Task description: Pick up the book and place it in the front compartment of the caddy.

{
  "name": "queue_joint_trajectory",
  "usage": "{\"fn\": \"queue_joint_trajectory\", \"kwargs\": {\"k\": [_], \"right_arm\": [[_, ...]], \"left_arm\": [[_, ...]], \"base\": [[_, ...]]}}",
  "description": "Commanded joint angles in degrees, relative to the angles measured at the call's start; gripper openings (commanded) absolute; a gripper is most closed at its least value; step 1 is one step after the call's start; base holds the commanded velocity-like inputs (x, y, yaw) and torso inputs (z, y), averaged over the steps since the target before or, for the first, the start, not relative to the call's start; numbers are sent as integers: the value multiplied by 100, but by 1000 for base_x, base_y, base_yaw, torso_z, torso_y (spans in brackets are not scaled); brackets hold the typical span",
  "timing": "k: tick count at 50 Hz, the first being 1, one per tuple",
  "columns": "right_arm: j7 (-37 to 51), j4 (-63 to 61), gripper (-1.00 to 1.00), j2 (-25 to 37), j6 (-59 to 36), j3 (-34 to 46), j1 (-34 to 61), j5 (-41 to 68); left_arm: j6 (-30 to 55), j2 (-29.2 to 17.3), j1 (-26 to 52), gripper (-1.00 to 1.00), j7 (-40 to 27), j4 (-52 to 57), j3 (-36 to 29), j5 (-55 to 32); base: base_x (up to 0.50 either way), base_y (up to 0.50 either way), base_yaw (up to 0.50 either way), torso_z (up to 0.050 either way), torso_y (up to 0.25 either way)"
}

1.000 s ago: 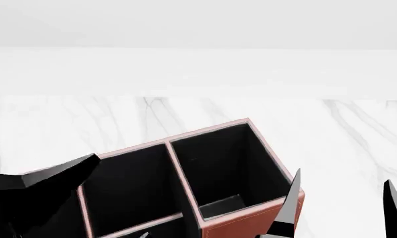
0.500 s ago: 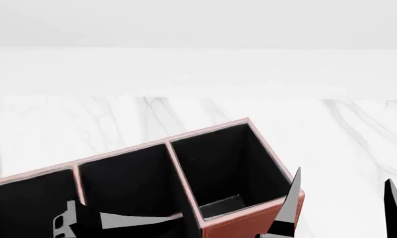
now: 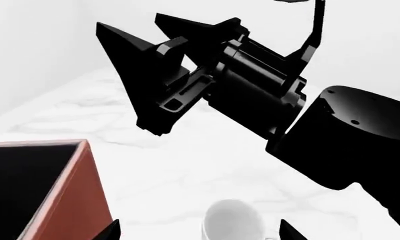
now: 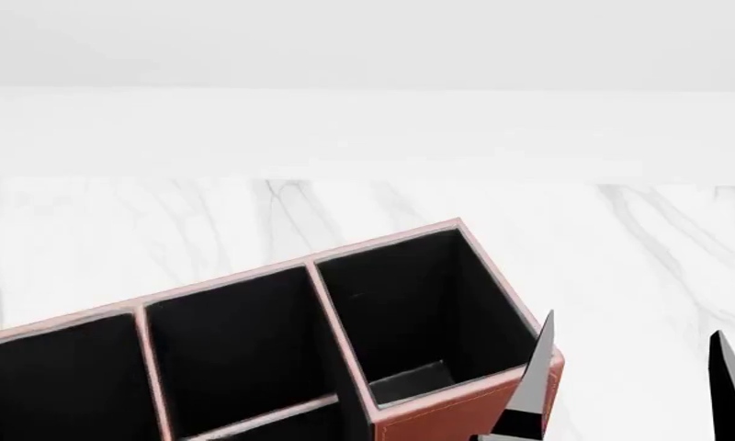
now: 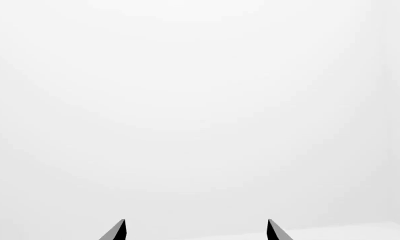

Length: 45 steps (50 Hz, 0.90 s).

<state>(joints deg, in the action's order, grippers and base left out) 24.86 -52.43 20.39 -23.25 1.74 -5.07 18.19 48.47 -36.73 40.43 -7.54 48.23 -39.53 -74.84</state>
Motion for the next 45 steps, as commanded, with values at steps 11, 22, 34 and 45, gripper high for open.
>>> {"fn": "queue_joint_trajectory", "kwargs": {"k": [11,22,34,45], "right_arm": [[82,-30,100,72,-1,67,24,34],[127,-39,100,108,3,65,26,73],[157,-19,100,145,44,71,19,106],[199,-36,100,180,38,80,25,144]], "left_arm": [[874,7,213,100,-344,-515,-629,-263],[1157,45,259,100,-450,-626,-877,-331],[1448,121,298,100,-516,-825,-1159,-364],[1832,216,504,100,-691,-972,-1419,-436]], "base": [[0,0,0,0,0],[0,0,0,0,0],[0,0,0,0,0],[0,0,0,0,0]]}}
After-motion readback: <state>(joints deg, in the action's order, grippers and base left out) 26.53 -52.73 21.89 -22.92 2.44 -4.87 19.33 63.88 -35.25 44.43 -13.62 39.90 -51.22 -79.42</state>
